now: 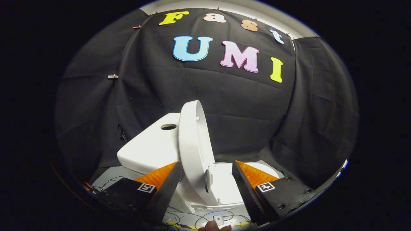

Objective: Open the toilet lid.

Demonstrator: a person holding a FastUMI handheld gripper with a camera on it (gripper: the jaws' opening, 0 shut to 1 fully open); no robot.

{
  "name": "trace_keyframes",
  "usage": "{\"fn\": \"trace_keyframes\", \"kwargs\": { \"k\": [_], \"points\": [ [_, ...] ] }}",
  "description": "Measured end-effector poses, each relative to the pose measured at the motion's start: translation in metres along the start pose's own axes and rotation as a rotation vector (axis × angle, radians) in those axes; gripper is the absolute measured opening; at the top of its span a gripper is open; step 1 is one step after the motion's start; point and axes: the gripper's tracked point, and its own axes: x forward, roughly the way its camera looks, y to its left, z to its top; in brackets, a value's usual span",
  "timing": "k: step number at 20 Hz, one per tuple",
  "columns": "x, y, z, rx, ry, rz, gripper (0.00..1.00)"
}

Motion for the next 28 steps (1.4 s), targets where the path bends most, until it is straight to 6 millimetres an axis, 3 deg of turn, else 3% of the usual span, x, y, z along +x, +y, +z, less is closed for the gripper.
{"fn": "trace_keyframes", "kwargs": {
  "k": [4,11,20,28],
  "points": [
    [-0.012,-0.005,0.020,0.008,-0.028,0.015,0.98],
    [-0.036,-0.031,0.076,0.023,-0.107,0.036,0.99],
    [-0.074,-0.094,0.154,0.072,-0.227,0.031,0.98],
    [-0.111,-0.162,0.195,0.086,-0.311,-0.003,0.98]
  ]
}}
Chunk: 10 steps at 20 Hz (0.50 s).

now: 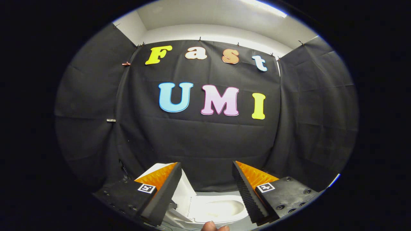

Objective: Open the toilet lid.

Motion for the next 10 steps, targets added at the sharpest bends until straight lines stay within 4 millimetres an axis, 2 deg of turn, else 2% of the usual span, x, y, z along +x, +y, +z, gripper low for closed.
{"fn": "trace_keyframes", "kwargs": {
  "k": [2,7,10],
  "points": [
    [-0.005,-0.010,0.006,0.015,-0.004,0.008,0.98],
    [-0.011,-0.049,0.021,0.034,-0.032,-0.033,0.98],
    [-0.012,-0.059,0.025,0.035,-0.039,-0.045,0.98]
  ]
}}
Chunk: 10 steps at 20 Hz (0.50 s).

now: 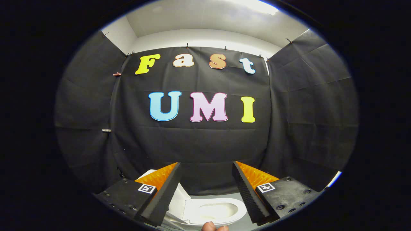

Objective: Open the toilet lid.

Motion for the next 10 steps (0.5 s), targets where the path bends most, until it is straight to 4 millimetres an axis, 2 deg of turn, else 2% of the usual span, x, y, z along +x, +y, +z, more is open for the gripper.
{"fn": "trace_keyframes", "kwargs": {
  "k": [2,10],
  "points": [
    [-0.0014,-0.0047,0.0026,-0.006,-0.005,-0.007,0.98],
    [-0.0010,-0.0036,-0.0003,-0.011,0.007,-0.007,0.98]
  ]
}}
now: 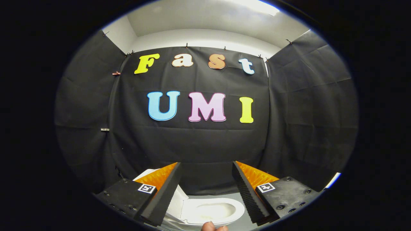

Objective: Open the toilet lid.

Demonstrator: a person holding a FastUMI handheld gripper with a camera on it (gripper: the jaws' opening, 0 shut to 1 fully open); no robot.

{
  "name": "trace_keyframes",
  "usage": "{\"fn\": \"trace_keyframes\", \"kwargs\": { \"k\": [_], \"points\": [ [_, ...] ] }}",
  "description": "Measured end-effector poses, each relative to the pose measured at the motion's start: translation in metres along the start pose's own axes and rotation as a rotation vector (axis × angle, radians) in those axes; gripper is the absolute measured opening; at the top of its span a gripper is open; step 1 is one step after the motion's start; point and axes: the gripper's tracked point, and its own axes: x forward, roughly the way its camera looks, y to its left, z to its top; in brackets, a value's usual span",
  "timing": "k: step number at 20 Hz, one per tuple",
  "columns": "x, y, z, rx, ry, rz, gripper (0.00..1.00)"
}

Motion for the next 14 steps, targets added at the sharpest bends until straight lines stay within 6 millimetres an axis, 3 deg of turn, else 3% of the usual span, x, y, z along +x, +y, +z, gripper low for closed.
{"fn": "trace_keyframes", "kwargs": {
  "k": [14],
  "points": [
    [0.0002,0.0032,0.0031,-0.006,0.000,0.000,0.99]
  ]
}}
